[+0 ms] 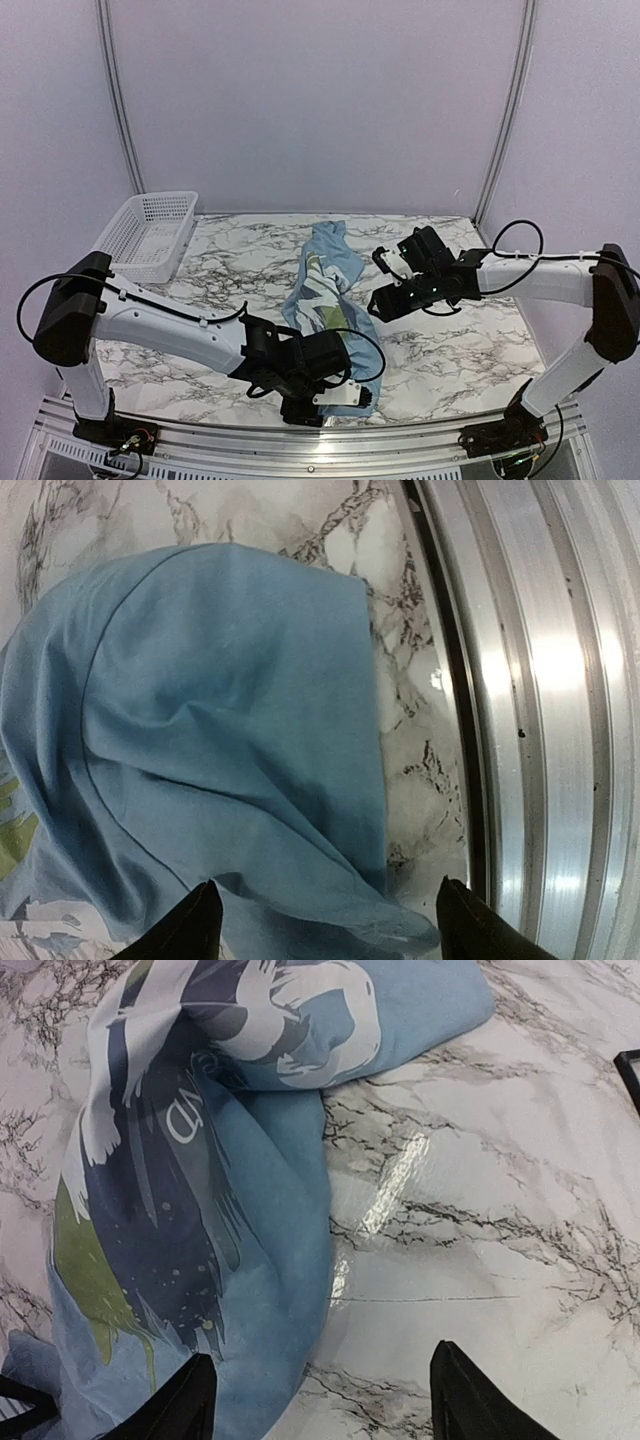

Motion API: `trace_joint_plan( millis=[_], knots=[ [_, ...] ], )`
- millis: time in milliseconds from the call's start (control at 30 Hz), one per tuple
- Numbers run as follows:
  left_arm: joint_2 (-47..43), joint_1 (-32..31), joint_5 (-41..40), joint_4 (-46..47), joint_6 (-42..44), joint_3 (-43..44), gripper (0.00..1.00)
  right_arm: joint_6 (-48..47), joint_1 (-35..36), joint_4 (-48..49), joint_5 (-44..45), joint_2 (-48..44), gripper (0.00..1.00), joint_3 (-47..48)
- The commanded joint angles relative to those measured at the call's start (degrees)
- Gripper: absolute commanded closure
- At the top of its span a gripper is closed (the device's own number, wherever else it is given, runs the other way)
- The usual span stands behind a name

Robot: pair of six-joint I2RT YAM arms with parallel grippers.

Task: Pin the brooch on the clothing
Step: Place the crumpled clothing at the center of the board, then pick up the crumped clothing from the center of the board.

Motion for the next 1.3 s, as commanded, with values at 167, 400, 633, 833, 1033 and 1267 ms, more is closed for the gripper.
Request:
trace_joint_plan(
  millis=[167,400,633,833,1033,1267],
  knots=[
    [0.30,3.29,-3.27,-0.54,-4.01,-1.25,0.84,1.26,0.19,0.54,-0.81,-2.35,0.33,-2.71],
    [-14.12,12.34,-2.81,1.26,-18.45,0.61,1.00,-1.90,0.10,-3.05,1.27,-4.50,0.33,0.12],
    [-32.51,30.77,-18.19,3.89,-33.54,-11.33,1.00,-5.94,0.23,-3.05,-0.55,-5.28,0.33,1.74],
    [-34.65,40.22,-18.23,2.24,-40.55,-21.93,1.00,-7.31,0.59,-0.52,-3.11,-1.91,0.35,2.28],
    [-33.60,40.70,-22.32,0.43,-39.04,-23.15,0.18,-8.80,2.63,0.68,-3.58,6.17,0.39,6.00],
    [-37.57,26.39,-9.18,0.20,-21.85,-23.63,0.15,-8.44,4.40,8.83,-12.31,15.86,0.37,10.23]
  ],
)
